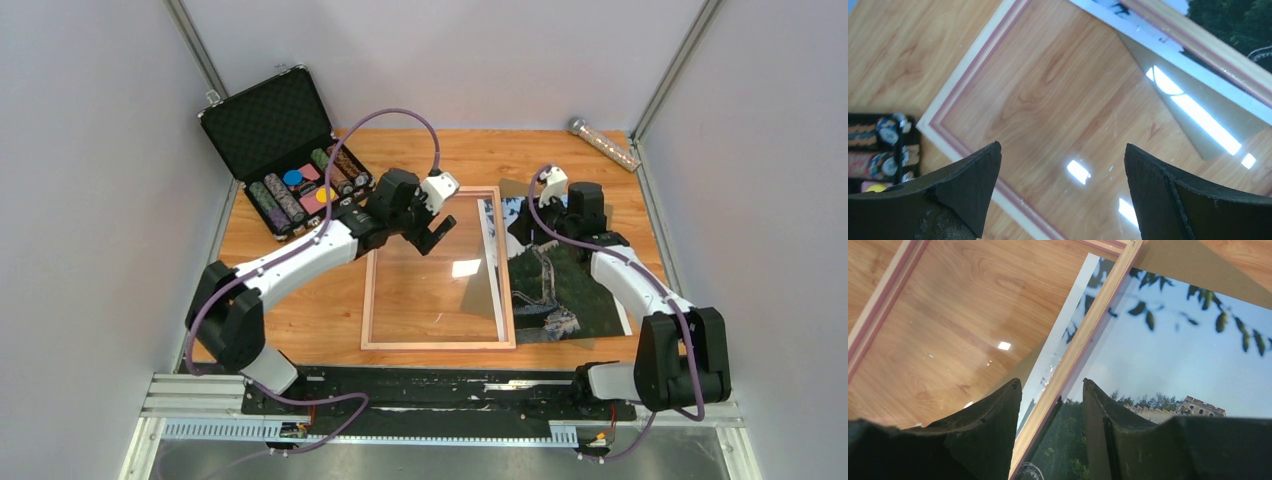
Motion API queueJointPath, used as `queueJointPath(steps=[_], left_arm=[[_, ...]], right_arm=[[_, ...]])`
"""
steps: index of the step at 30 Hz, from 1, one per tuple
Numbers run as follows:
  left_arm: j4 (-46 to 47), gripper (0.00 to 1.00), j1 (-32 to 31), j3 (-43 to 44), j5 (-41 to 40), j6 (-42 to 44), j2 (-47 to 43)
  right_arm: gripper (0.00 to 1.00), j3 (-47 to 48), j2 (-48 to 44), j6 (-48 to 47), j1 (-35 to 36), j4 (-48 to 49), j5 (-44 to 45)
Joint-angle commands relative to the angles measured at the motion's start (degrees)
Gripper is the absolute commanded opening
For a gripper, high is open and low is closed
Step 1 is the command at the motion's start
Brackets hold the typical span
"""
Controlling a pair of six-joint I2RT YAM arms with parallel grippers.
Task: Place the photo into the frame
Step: Place the photo frame item in the photo frame, then adjust the photo frame at the center of the board.
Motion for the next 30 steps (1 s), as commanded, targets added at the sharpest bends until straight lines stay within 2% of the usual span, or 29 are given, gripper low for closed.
queueJointPath(steps=[1, 6, 11, 13, 16, 18, 24, 30], left_arm=[[-7.4, 1.0, 2.0, -3.7, -5.4, 3.1, -6.5], [-11.9, 1.0, 5.5, -6.2, -6.7, 2.8, -7.3], [-13.5, 1.0, 8.6, -6.6, -5.9, 1.2, -5.1], [-14.0, 1.0, 9.4, -6.2, -6.0, 0.9, -3.7], [-14.6, 1.0, 10.6, -5.2, -5.9, 0.2, -1.3], [-15.2, 1.0, 11.5, -4.6, -5.8, 0.1, 0.5], [-18.4, 1.0, 15.8, -0.9, -2.9, 0.2, 6.3], [-22.2, 0.95, 19.9, 3.0, 4.8, -2.2, 10.2]], right_arm=[[0.48, -2.7, -0.4, -5.0, 0.0, 4.3, -0.2], [0.51, -4.8, -2.1, -6.4, 0.0, 5.1, -1.4], [0.58, -4.0, -2.8, -6.7, -0.1, 4.8, 0.2], [0.63, -3.7, -3.6, -6.7, -0.1, 4.3, 1.7], [0.8, -3.4, -5.5, -6.8, -0.2, 3.4, 3.3], [0.85, -3.0, -6.6, -7.1, -0.2, 2.8, 3.5], [0.85, -2.3, -9.2, -6.9, -0.4, 1.9, 3.1], [0.85, -2.8, -11.5, -6.5, -2.7, 1.1, 3.2]])
